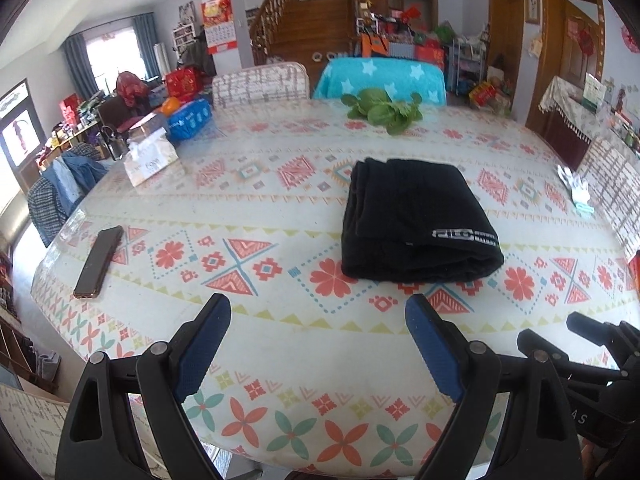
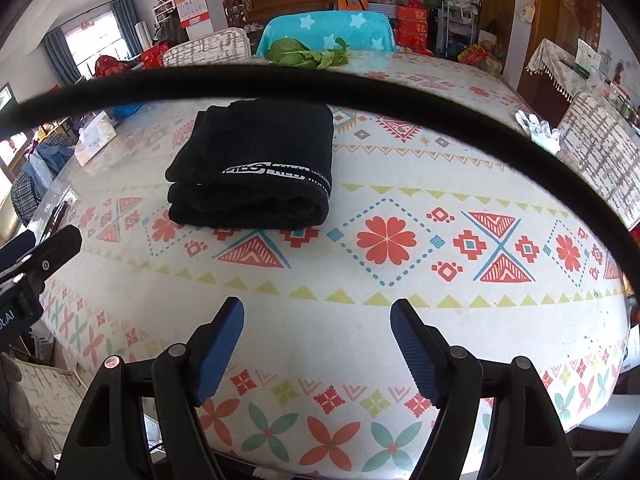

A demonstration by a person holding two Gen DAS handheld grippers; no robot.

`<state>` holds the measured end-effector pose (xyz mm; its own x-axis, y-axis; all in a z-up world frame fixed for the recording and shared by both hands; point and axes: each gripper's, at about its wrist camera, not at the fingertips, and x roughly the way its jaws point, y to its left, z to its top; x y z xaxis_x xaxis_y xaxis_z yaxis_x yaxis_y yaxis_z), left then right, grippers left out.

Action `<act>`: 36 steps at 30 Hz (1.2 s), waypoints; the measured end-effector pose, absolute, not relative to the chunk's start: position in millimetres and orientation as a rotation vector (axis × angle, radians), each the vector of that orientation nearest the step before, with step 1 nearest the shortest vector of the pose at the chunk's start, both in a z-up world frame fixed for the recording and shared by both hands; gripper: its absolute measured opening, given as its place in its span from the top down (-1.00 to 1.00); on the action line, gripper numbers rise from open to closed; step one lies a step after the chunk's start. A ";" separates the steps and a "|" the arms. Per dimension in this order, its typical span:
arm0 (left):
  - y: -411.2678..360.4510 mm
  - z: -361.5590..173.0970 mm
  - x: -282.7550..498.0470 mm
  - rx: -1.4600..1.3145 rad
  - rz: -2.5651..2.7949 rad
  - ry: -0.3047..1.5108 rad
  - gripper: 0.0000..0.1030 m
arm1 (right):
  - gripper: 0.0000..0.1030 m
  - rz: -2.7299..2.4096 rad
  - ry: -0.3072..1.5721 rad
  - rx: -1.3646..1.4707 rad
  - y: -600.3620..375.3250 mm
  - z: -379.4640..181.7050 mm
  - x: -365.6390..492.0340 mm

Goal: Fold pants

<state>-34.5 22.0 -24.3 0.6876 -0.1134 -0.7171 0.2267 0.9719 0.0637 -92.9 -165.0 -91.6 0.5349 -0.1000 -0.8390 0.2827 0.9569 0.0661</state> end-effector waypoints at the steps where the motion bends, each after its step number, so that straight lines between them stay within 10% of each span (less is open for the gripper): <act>1: 23.2 -21.8 -35.4 0.143 -0.187 0.781 -0.72 | -0.57 -0.230 0.977 0.197 -164.5 -90.4 -93.7; 36: 16.9 52.6 -85.2 0.181 -0.033 0.371 -0.97 | -0.77 -0.309 0.728 0.061 -162.6 -42.9 -110.5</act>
